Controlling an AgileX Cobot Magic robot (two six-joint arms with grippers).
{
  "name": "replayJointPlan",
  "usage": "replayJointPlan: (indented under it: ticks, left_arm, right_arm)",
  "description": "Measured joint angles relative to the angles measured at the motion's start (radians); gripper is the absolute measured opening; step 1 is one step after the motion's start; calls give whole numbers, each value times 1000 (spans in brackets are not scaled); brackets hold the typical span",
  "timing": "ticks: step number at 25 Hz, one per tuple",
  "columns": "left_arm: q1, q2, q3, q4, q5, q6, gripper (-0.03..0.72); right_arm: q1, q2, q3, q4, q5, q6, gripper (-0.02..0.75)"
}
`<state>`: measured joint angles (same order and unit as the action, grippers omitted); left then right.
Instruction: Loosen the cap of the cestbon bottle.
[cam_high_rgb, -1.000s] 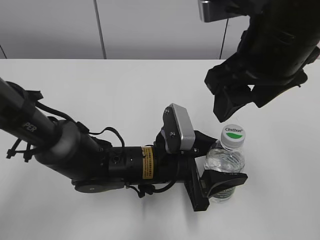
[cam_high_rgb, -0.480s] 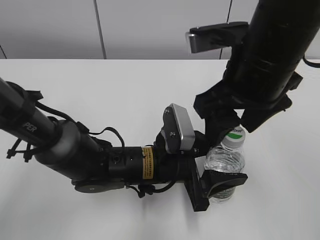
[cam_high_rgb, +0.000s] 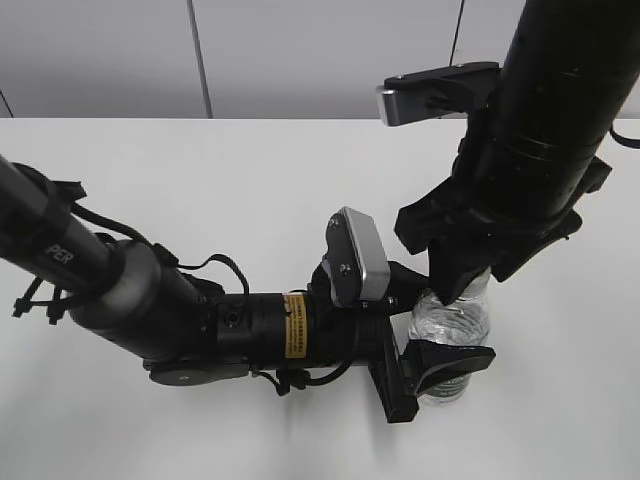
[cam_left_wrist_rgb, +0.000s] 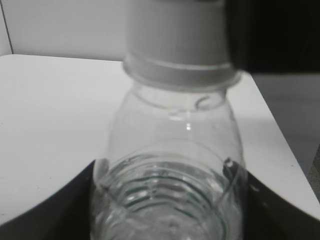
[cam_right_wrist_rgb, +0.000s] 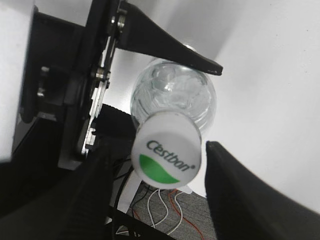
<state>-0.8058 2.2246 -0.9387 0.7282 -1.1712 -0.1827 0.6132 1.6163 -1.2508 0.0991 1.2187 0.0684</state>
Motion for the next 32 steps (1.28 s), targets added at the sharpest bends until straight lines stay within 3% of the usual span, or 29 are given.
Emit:
replayJointPlan:
  ticks: [4,9,12,17,20,32]
  left_arm:
    - [0,0,0,0,0,0,523]
    - [0,0,0,-6,2,0,523]
    - [0,0,0,-6,2,0,523]
    - [0,0,0,-1,2,10,523]
    - [0,0,0,4,1,16,523]
    - [-1,0,0,9,-1,19,523]
  right_arm:
    - [0,0,0,-24,1,-7,311]
    - [0,0,0,-43,0,-114,311]
    - [0,0,0,-51,-3,-386,311]
    - [0,0,0,-62,-4,-1120,311]
    - [0,0,0,-56,-4,-1361,311]
    - [0,-1,-2,-35,-5,-1392,311]
